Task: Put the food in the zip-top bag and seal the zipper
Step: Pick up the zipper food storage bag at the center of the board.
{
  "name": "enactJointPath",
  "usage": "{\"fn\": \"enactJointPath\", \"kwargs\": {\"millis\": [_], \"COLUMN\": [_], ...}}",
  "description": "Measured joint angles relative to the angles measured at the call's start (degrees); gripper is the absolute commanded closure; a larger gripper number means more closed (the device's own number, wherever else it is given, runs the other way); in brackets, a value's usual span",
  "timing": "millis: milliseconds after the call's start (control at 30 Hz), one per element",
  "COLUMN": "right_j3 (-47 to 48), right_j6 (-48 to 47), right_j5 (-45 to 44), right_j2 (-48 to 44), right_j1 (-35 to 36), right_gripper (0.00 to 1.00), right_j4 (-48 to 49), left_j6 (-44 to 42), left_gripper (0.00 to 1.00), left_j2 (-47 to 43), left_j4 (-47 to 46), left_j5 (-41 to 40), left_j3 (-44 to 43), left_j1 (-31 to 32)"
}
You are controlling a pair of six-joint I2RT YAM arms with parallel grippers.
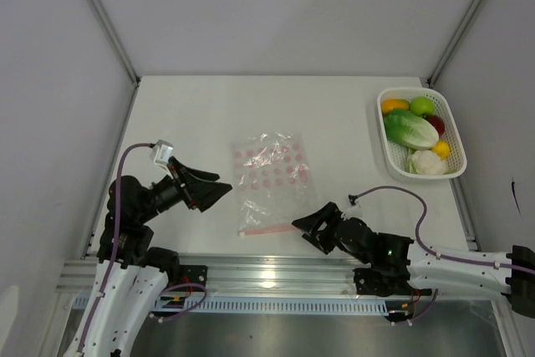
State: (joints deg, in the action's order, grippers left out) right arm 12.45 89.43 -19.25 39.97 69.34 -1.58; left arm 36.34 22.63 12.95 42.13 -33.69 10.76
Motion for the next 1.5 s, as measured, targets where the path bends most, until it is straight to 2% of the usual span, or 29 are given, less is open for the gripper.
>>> {"fn": "enactJointPath", "kwargs": {"millis": [367,467,800,967,1167,1400,1433,1500], "right_j3": [-6.62,-6.88,-6.93,-6.86,-6.69,-6.29,-6.29,-6.29], "right_j6": [6.86,7.78,8.04,8.02,7.41,7.43,7.43,7.58], "right_j5": [-9.66,-10.75,-10.84,-10.32,-10.36,-10.82,-11.08,-11.47], "right_j2": [4.87,8.39,24.15,29.79,33.03,34.84,35.21,35.82], "right_j1": [2.43,2.43,0.15,-0.37,-1.86,-3.54,-3.78,-4.11], "right_gripper": [0.33,0.34,0.35,0.36,0.43,0.47,0.51,0.53], "right_j4": [11.32,14.47,27.71,33.94,40.44,42.71,42.91,43.21], "left_j6": [-0.66,-0.83,-1.2,-2.38,-2.99,-3.98,-4.2,-4.87], "left_gripper": [0.17,0.17,0.28,0.28,0.29,0.31,0.31,0.31], "left_j2": [0.7,0.87,2.34,2.99,3.96,6.86,7.41,8.07], "left_j4": [0.55,0.55,0.59,1.36,1.4,1.42,1.42,1.44], "left_j5": [-1.51,-1.55,-1.46,-1.73,-3.56,-8.44,-9.33,-11.13], "left_j3": [-0.28,-0.28,-0.28,-0.31,-0.31,-0.57,-0.72,-0.83], "left_j1": [1.38,1.4,1.81,2.82,6.67,14.47,15.67,17.73]}}
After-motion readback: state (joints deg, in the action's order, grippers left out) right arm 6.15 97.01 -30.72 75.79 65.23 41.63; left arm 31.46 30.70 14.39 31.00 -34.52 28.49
